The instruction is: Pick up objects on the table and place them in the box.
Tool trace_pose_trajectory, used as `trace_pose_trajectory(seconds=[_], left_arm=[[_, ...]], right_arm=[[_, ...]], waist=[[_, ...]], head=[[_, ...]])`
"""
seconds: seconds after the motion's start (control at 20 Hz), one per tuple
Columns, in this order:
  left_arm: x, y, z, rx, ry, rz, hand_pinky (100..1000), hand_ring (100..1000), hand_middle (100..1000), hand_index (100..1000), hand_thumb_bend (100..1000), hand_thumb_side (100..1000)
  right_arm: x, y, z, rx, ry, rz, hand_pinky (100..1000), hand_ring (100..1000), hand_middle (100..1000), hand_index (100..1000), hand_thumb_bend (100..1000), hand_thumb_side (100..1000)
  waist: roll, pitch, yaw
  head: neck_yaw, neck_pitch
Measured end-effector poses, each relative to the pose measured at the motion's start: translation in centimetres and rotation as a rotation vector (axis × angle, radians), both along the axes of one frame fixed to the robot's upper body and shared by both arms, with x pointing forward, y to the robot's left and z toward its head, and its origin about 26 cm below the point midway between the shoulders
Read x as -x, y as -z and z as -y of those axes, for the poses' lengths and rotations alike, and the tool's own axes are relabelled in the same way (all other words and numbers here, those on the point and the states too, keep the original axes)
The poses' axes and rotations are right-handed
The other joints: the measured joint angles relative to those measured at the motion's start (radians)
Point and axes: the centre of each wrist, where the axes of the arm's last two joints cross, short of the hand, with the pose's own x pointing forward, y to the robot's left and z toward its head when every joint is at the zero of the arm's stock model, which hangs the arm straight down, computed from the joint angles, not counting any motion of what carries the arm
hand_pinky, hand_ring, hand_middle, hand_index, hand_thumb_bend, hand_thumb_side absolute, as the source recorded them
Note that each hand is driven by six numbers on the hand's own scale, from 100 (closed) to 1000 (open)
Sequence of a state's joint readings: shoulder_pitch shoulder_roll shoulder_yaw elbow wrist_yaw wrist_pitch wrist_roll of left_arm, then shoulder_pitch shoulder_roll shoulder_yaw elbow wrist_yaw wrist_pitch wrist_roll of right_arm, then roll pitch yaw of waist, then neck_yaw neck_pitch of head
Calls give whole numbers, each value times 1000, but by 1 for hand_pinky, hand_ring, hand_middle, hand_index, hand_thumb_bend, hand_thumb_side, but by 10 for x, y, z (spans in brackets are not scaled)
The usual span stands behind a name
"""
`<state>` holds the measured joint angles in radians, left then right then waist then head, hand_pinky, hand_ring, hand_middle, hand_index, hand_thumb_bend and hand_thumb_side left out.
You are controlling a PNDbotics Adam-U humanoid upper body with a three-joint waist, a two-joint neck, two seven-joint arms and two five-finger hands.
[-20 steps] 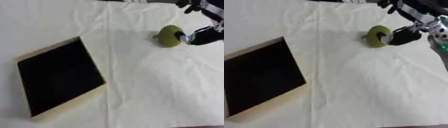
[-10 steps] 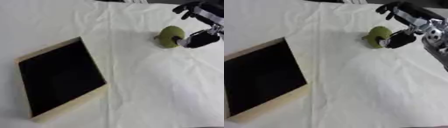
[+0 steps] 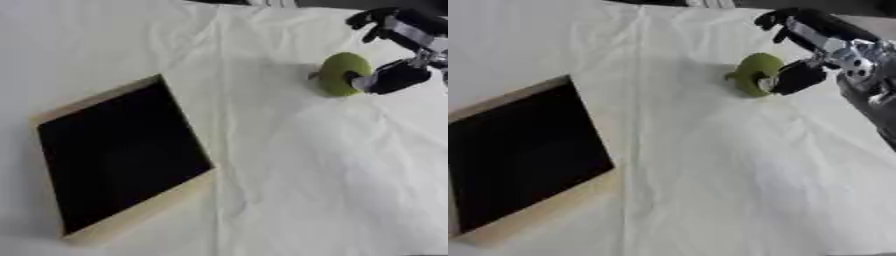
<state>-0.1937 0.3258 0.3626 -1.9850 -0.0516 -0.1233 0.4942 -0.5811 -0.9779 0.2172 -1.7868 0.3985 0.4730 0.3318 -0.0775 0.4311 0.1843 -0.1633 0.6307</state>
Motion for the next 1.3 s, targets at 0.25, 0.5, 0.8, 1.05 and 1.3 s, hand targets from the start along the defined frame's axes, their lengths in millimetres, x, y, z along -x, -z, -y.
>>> trace_pose_trajectory(seconds=[0.25,0.5,0.8,1.05,1.3], left_arm=[[0,0,0,0,1,0,498,480,544,708,293,581],[0,0,0,0,1,-1,498,480,545,708,292,582],[0,1,1,8,4,-1,498,480,545,708,291,582],[-1,1,2,10,6,-2,498,480,545,708,289,583],[-1,2,2,12,8,-3,498,481,546,708,288,583]], right_arm=[[-9,8,8,5,27,-35,881,838,882,954,323,100],[-17,15,16,14,48,-65,885,848,890,954,322,100],[-27,19,23,11,68,-97,884,851,894,955,321,100],[-38,25,26,13,92,-117,883,856,893,955,325,100],[-52,33,31,5,125,-147,881,857,884,953,326,100]], waist=[[-2,1,0],[-2,2,1],[-2,4,2],[-2,4,7],[-2,6,9]], head=[[1,0],[1,-1],[1,-8],[0,-9],[-2,-9]])
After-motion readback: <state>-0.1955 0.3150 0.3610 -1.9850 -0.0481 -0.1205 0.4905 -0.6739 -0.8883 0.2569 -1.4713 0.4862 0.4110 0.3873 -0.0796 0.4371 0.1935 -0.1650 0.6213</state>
